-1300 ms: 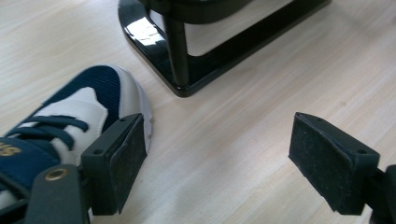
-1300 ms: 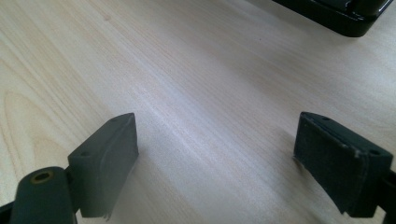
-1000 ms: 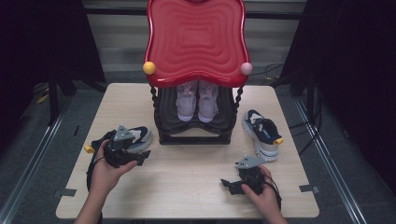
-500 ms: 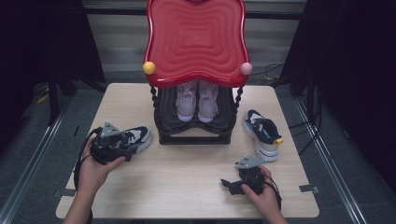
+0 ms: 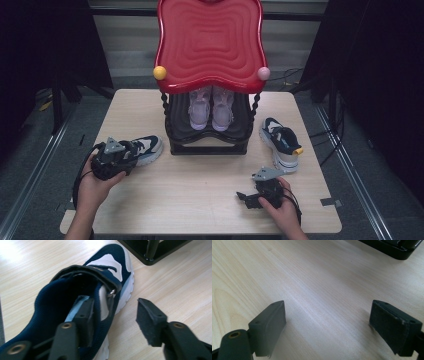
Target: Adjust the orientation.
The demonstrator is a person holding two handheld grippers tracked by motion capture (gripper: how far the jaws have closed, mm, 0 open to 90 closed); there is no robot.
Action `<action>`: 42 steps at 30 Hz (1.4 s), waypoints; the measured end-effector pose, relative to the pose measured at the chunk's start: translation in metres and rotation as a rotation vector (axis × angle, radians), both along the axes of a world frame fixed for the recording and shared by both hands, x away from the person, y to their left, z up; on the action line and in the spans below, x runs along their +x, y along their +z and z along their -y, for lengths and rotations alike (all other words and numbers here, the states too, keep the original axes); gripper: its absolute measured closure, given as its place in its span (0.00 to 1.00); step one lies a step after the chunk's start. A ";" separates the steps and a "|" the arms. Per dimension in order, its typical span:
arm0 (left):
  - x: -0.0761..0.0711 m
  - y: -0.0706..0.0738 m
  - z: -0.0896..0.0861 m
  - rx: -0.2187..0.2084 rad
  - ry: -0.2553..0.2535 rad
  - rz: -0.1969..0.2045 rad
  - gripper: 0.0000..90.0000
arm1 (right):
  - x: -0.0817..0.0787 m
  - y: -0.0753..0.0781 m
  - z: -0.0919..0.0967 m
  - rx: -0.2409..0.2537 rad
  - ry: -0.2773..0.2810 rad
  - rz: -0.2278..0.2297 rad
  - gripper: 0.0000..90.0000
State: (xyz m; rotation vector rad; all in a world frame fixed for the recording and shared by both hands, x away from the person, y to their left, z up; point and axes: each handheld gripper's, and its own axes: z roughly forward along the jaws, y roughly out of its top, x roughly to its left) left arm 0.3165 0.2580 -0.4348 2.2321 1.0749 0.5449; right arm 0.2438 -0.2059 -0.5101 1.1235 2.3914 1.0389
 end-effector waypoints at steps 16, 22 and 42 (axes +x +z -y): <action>0.003 0.000 0.012 -0.044 0.101 0.005 0.88 | 0.000 0.000 0.000 0.001 0.000 -0.001 0.14; 0.016 -0.004 0.022 -0.098 0.151 0.031 0.89 | 0.000 0.000 0.000 0.000 0.001 0.001 0.14; 0.003 0.010 0.009 -0.056 0.109 0.026 0.36 | 0.000 0.000 0.000 0.001 0.005 -0.001 0.14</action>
